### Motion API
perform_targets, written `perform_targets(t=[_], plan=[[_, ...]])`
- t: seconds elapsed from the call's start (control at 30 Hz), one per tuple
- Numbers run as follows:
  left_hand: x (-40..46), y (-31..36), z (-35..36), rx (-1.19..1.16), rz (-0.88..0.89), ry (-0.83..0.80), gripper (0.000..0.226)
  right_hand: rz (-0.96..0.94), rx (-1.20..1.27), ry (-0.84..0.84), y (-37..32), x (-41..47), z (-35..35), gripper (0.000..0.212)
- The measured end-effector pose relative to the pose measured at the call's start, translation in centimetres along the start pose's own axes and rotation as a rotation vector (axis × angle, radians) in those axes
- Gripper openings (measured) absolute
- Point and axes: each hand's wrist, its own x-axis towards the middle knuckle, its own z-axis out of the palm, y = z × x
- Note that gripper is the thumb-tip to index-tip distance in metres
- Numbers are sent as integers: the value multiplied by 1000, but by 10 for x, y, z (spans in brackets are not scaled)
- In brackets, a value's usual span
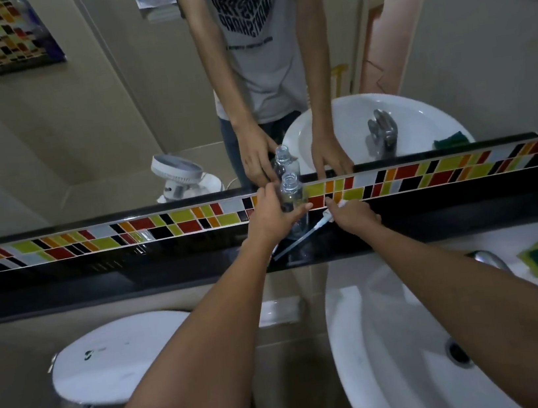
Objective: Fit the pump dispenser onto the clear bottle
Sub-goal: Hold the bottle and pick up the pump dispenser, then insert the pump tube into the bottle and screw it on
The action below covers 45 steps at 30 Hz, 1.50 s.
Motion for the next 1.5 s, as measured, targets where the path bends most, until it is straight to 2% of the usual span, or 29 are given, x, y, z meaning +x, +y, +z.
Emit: perform_targets(t=[0.1, 0.23, 0.43, 0.5, 0.7, 0.87, 0.97, 1.13, 1.27, 1.5], plan=[[5, -3, 1, -41, 3, 18, 80, 84, 192, 3, -2, 16, 7, 70], [7, -1, -2, -58, -13, 28, 77, 94, 348, 67, 4, 34, 25, 37], [5, 3, -1, -52, -37, 15, 77, 107, 528, 96, 2, 11, 12, 29], [4, 6, -1, -50, -51, 15, 78, 41, 546, 131, 4, 2, 1, 34], [3, 11, -2, -91, -70, -4, 77, -244, 582, 215, 17, -24, -39, 22], [1, 14, -5, -131, -99, -27, 78, -463, 635, 186, 11, -36, -76, 36], [-2, 14, -5, -149, -110, -42, 75, -569, 658, 203, -5, -49, -100, 38], [-15, 20, -5, -264, -140, -21, 77, -758, 646, 358, -45, -67, -136, 34], [-18, 23, -5, -296, -145, -23, 68, -884, 681, 431, -75, -76, -156, 34], [-19, 24, -4, -323, -139, -39, 67, -1015, 669, 433, -104, -79, -154, 28]])
